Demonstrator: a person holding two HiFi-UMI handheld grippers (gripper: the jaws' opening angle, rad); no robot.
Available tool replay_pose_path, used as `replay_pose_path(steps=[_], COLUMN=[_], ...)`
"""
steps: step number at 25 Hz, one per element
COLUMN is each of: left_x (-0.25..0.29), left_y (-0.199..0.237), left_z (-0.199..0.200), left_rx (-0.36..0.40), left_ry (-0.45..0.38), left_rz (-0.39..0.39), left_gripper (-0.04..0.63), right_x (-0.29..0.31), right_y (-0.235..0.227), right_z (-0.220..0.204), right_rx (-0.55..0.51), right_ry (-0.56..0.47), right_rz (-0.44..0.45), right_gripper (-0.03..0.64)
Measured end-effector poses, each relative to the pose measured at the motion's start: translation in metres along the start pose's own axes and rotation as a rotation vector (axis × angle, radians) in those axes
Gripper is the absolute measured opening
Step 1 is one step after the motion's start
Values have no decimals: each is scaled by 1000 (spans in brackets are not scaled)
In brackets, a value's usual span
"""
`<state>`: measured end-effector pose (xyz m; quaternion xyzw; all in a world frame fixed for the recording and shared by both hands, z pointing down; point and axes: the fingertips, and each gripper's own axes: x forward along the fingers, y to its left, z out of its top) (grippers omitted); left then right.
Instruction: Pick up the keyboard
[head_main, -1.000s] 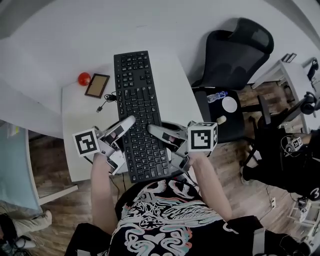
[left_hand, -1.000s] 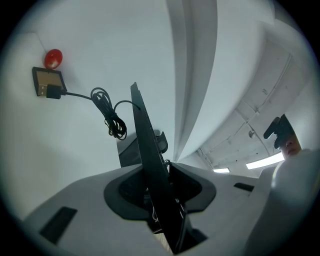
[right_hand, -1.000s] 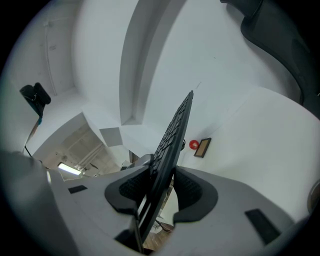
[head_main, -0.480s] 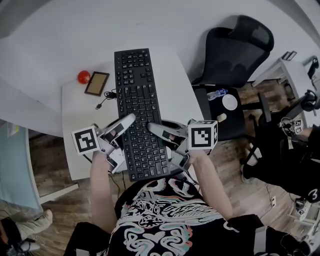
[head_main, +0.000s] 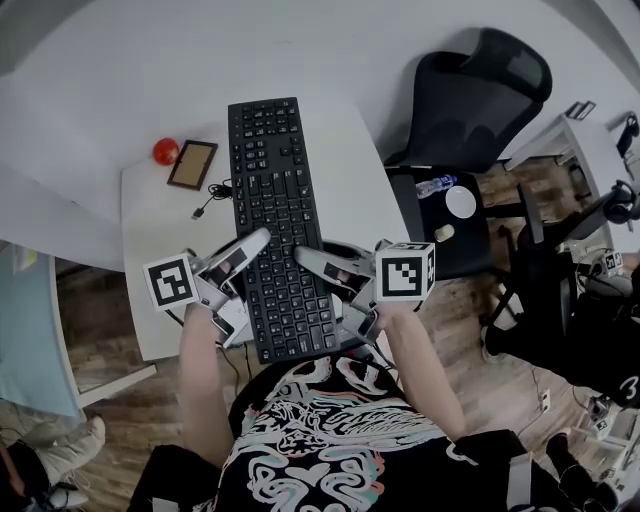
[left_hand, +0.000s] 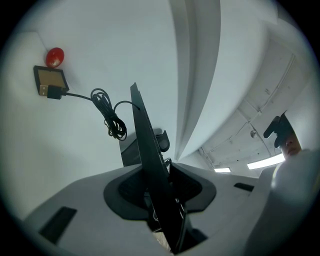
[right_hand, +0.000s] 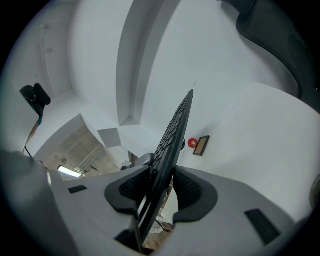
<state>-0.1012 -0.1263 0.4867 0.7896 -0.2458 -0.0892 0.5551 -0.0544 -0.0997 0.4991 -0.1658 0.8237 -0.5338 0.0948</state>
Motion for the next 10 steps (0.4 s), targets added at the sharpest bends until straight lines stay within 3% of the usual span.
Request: replay_pose_path(steps=[10], left_x=[0], left_y=[-3], left_z=[1], left_rx=[-13], left_ry=[6], left_rz=[18], left_gripper=[134], right_x=[-1], right_y=[4], right_z=[2], right_rx=[9], right_ry=[-1], right_rz=[-15], right_gripper=[166])
